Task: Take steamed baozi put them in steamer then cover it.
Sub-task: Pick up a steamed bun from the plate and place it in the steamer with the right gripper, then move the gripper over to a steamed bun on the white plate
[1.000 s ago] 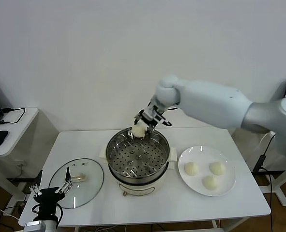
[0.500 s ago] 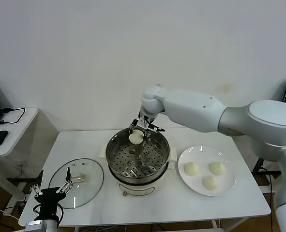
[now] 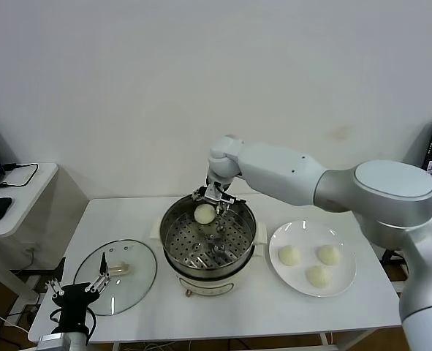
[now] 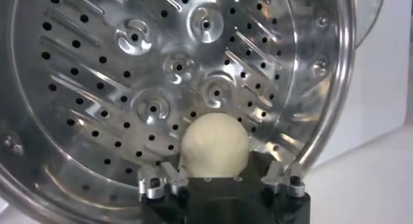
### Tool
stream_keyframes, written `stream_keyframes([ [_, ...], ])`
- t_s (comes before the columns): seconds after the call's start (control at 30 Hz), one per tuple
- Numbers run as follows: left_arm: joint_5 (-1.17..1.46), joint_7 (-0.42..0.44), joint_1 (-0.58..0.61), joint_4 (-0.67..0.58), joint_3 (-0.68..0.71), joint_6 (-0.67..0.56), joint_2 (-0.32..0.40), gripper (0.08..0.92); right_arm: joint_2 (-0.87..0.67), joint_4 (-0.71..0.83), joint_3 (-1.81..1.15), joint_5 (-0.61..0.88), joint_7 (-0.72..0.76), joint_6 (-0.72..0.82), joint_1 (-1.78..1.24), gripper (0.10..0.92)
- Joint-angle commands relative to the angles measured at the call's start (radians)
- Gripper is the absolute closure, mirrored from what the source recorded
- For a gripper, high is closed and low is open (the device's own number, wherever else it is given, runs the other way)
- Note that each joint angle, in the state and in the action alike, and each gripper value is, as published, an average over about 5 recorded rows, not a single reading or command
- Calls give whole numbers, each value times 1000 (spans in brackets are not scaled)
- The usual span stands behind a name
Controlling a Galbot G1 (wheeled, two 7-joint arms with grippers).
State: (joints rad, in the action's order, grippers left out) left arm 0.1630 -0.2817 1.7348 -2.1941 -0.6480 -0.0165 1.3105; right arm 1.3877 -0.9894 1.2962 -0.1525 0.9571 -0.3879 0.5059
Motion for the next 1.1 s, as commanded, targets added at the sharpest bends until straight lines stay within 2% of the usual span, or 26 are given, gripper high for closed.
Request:
stream_keyframes([
  [0.03, -3, 1, 6, -15, 2, 2, -2, 177, -97, -149, -6, 211, 109, 260, 142, 204],
  [0.17, -3, 2, 16, -34, -2, 3, -7, 177, -232, -252, -11, 277, 161, 425, 198, 203],
  [0.33, -9, 3, 21, -43, 1, 4, -11, 177, -467, -410, -34, 353, 151, 606, 194, 203],
  [0.53, -22, 4, 24, -44, 13, 5, -15, 177, -729, -543, -81, 321, 106, 688, 95, 203],
  [0.67, -25, 5, 24, -36, 13, 4, -21, 177, -850, -605, -102, 284, 75, 712, 5, 203],
  [0.87, -31, 5, 15, -25, 12, 4, -23, 177, -916, -607, -141, 206, 52, 701, -149, 203],
  [1.1, -34, 6, 13, -5, 6, 4, -20, 177, -852, -520, -262, 133, 31, 698, -323, 203],
])
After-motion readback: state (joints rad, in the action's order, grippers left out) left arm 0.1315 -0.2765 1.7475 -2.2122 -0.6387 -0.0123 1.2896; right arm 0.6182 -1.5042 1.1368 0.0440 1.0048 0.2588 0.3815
